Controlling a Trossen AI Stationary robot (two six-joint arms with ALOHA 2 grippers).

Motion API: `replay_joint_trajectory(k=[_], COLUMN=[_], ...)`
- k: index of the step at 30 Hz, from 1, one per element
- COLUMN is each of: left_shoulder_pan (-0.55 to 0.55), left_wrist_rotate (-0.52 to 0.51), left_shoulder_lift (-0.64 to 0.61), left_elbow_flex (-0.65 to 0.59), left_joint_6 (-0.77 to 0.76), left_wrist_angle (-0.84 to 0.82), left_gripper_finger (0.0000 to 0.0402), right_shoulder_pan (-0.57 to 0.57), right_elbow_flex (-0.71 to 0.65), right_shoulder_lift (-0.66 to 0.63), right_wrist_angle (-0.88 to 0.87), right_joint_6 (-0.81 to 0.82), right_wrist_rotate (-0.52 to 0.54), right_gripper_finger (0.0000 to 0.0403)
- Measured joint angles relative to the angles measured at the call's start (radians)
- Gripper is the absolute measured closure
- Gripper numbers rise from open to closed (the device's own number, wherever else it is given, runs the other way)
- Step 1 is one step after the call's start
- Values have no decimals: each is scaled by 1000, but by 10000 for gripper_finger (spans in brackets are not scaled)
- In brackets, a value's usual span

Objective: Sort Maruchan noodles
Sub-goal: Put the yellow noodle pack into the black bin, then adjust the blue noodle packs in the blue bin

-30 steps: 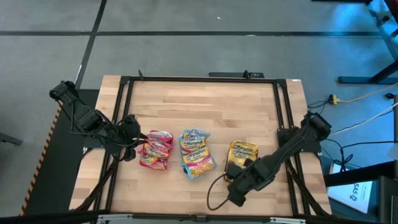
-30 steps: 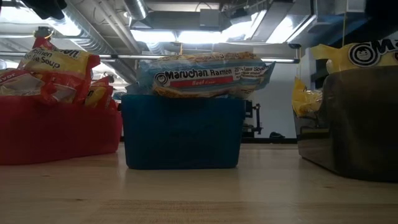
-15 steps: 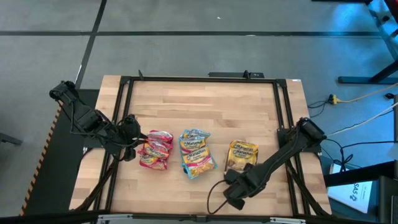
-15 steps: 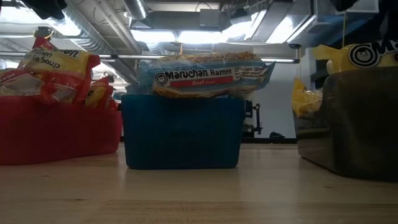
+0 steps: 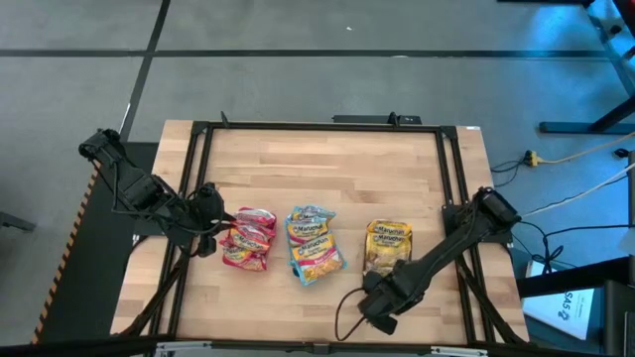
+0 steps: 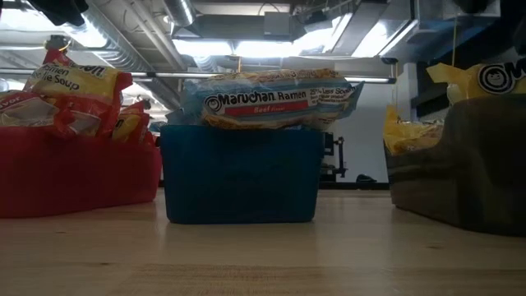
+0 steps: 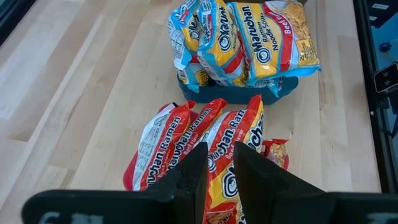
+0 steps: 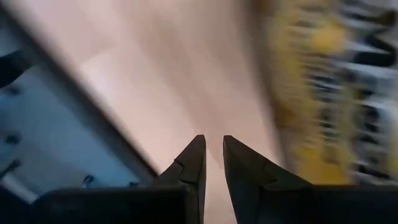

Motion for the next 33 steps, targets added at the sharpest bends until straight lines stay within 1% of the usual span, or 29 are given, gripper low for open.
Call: replay_joint_trajectory(k=[2, 4, 7, 9, 12, 16, 19, 21, 23, 24, 28, 31, 33], left_shoulder_pan=[0, 0, 0, 0, 0, 0, 0, 0, 0, 0, 9, 45, 82], left_wrist_rotate=[0, 1, 1, 1, 1, 2, 3, 6, 5, 4, -36, -85, -92], left_shoulder_lift=[0, 0, 0, 0, 0, 0, 0, 0, 0, 0, -1, -2, -7], left_elbow_flex=[0, 0, 0, 0, 0, 0, 0, 0, 0, 0, 0, 0, 0], left_joint_6=[0, 0, 0, 0, -1, -2, -30, -86, -102, -85, 75, 183, 215], left_wrist_angle=[0, 0, 0, 0, 0, 1, 8, 36, 100, 132, 244, 251, 214], left_gripper_finger=[331, 331, 331, 331, 331, 331, 331, 331, 331, 331, 331, 331, 331], right_shoulder_pan=[1, 1, -10, -22, -47, -107, -157, -184, -199, -204, -204, -205, -212], right_elbow_flex=[2, 21, 91, 159, 253, 336, 391, 424, 462, 477, 503, 485, 426], right_shoulder_lift=[-21, -36, -44, -45, -47, -47, -47, -47, -47, -47, -48, -65, -102], right_wrist_angle=[67, 98, 108, 93, 83, 75, 36, -37, -122, -155, -300, -436, -426], right_joint_6=[-64, -122, -221, -304, -435, -529, -513, -469, -432, -426, -412, -288, -241], right_wrist_rotate=[-1, 13, 84, 152, 310, 632, 831, 906, 934, 938, 950, 968, 988], right_gripper_finger=[348, 348, 348, 348, 348, 348, 348, 348, 348, 348, 348, 348, 348])
